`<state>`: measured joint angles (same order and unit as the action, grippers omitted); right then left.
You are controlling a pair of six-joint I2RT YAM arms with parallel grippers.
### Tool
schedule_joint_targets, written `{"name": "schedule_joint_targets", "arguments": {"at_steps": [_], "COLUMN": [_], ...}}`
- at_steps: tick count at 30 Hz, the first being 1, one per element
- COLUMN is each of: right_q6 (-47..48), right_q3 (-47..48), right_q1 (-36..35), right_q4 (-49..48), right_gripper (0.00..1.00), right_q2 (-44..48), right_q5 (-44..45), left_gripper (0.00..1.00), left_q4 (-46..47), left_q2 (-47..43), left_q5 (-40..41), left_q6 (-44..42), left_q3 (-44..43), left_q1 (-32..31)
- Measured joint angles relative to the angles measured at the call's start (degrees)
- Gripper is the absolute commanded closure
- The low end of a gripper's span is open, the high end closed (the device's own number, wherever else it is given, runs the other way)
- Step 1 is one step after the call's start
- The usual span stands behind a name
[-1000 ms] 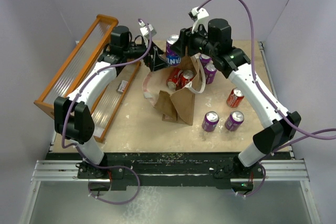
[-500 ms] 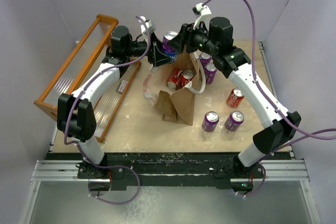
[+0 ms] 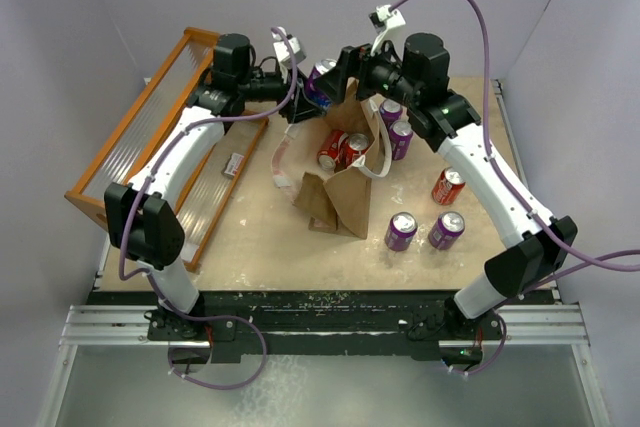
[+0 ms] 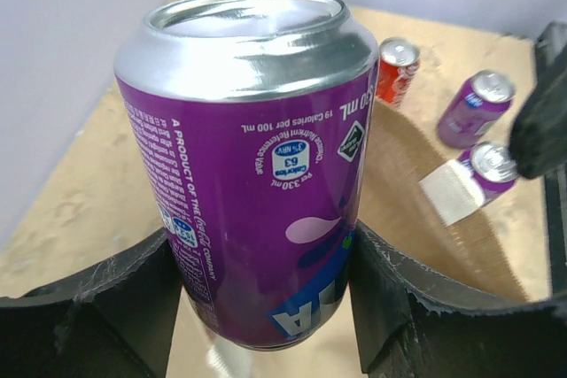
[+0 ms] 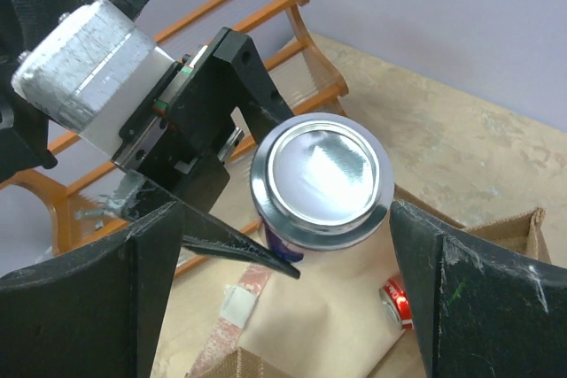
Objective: Place the beverage into the canvas bag
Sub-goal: Adjust the drink.
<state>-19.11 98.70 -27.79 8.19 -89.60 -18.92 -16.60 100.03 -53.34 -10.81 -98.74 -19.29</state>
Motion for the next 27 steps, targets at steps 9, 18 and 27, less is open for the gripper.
{"name": "schedule_joint_targets", "arguments": {"at_steps": [9,18,27], "right_q6": [-1.8,-5.2,-6.9], "right_q3": [0.9,1.6,1.4], "right_q1": [0.2,1.3,2.4], "right_q4": [-1.9,-2.6,-3.0], "right_gripper": [0.02,0.03,0.03], "right_q2": [-0.4,-4.7,-5.0], "right_q5": [-3.8,-6.8,-9.1], "left_gripper": [1.00,1.00,1.00], "left_q4": [-12.3,-15.1,-15.7], "left_q2": [0.0,-0.2,-0.6], "left_q5": [6.3,8.7,9.5], "left_q6": [-13.9,-17.6,-18.8], "left_q3": [-4.0,-4.0,-4.0], "left_q1": [0.0,-0.8,-0.8]}}
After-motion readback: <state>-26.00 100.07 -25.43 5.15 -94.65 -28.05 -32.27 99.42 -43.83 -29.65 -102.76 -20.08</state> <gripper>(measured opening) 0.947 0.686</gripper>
